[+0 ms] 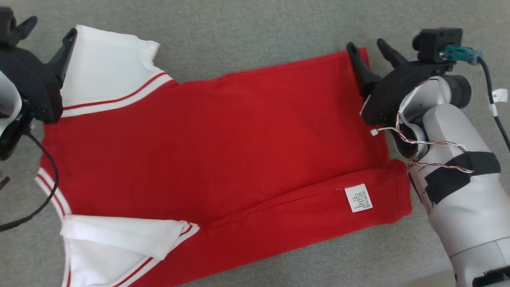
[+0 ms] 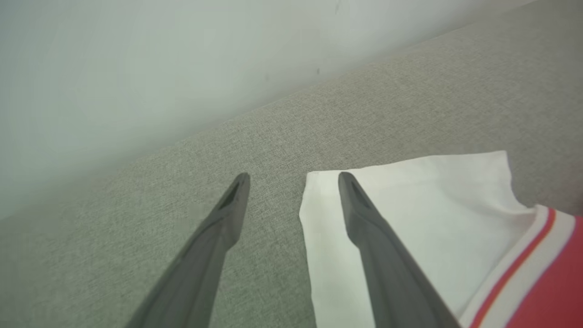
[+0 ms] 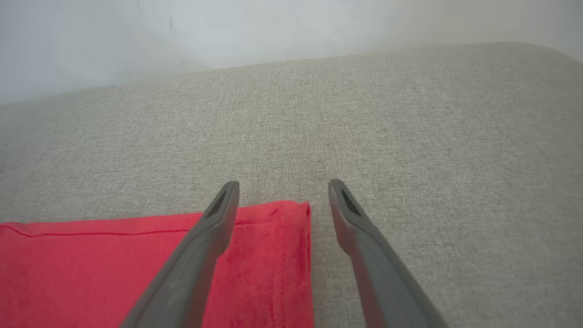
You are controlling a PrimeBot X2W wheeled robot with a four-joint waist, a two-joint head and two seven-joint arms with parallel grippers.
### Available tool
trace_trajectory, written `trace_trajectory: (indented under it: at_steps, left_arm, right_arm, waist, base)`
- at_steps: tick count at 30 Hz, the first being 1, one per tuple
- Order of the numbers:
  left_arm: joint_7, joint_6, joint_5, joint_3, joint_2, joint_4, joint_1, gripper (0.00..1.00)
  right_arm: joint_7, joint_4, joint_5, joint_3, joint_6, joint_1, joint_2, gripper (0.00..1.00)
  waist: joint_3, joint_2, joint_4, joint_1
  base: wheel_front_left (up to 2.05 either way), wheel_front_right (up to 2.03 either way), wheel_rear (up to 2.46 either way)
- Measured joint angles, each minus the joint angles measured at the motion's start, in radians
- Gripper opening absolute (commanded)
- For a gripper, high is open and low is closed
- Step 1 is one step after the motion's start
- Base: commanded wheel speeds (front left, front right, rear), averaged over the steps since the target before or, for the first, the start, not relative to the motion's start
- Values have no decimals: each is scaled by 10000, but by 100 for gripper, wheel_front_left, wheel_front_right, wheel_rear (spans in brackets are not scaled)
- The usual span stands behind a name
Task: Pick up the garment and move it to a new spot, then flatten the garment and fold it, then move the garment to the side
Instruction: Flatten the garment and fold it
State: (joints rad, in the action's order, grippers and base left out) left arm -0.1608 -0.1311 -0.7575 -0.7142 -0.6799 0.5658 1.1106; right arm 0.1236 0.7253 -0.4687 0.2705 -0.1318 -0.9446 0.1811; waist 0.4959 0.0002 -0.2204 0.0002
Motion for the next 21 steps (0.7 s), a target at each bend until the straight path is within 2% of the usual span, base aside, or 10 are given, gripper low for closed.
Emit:
trace_trajectory:
  at_steps: [8, 17, 18, 19, 21]
  left_arm:
    - [-48, -2, -527, -1106, -65, 909, 605, 100]
    - [88, 0, -1237, -1802, -21, 1553, 1051, 100]
    - [-36, 4, -1379, -1896, 13, 1576, 1062, 56]
    - [-115, 12, -1528, -2008, 23, 1553, 1104, 0]
    - [21, 13, -1649, -2146, 42, 1499, 1201, 0]
  right_arm:
    - [270, 307, -523, 625, 0, -348, -136, 100]
    - [268, 268, -863, 1191, 0, -514, -148, 100]
    - [268, 257, -884, 1237, 0, -554, -148, 43]
    - [261, 251, -915, 1283, 0, -588, -136, 0]
    - [171, 255, -918, 1312, 0, -622, -98, 0]
  waist:
    - [323, -1, -422, -2]
    - [543, -2, -562, -2]
    - [560, -2, -566, -2]
    - [564, -2, -559, -3]
    - [564, -2, -519, -3]
  base:
    - [0, 0, 0]
    - [0, 0, 0]
    - [0, 0, 0]
    - [0, 0, 0]
    - [0, 0, 0]
